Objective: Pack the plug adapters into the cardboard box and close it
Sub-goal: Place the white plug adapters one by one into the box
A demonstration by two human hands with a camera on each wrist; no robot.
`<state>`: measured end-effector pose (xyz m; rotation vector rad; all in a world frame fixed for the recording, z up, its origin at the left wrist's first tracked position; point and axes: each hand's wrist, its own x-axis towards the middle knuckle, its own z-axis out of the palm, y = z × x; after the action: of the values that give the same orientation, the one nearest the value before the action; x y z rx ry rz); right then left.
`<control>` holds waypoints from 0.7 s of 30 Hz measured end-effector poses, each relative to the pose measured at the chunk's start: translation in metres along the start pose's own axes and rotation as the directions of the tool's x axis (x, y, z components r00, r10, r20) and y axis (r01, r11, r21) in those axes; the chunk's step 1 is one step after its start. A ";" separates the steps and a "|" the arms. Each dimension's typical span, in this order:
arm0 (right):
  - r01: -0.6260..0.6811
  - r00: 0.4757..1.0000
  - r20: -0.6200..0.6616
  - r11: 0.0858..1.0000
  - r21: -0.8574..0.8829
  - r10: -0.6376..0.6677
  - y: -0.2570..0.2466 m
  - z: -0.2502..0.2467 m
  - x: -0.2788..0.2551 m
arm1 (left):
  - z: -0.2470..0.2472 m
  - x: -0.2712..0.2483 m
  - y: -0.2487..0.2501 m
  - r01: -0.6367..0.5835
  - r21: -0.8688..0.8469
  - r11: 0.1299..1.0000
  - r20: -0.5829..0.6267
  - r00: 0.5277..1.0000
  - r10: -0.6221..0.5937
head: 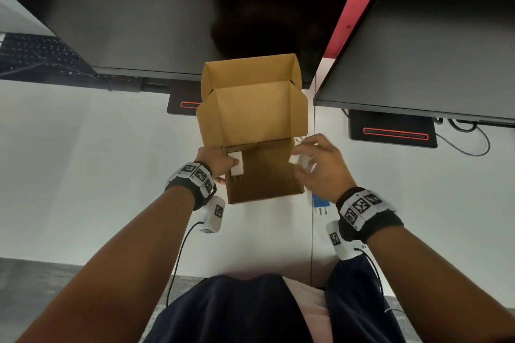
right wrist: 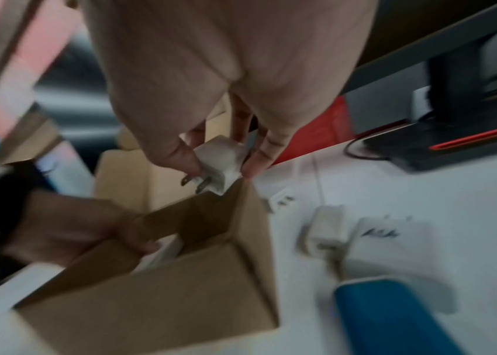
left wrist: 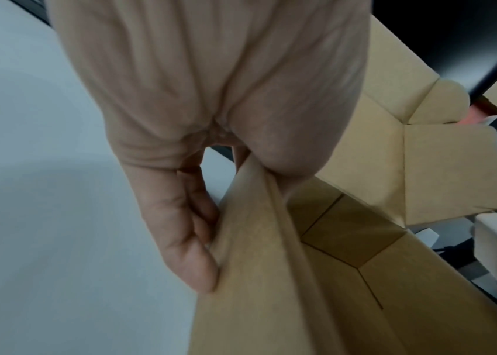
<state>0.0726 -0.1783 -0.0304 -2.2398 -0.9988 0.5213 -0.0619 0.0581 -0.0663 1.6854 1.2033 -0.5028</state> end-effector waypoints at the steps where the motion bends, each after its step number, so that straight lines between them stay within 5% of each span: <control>1: 0.025 0.998 0.051 1.000 0.003 -0.025 -0.008 0.006 -0.003 | 0.001 0.000 0.000 -0.002 -0.010 1.000 0.000 1.000 0.002; 9: 0.000 0.947 0.316 0.980 -0.200 0.065 -0.040 0.059 0.024 | 0.002 0.008 -0.007 0.000 -0.104 0.995 0.045 0.999 0.004; 21: 0.065 0.975 0.222 0.973 -0.222 -0.015 -0.031 0.089 0.046 | 0.005 0.012 -0.009 0.072 -0.227 0.971 0.070 0.996 -0.057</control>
<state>0.0350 -0.0931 -0.0790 -2.3946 -1.2707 0.6773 -0.0634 0.0605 -0.0819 1.4285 1.2239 -0.4359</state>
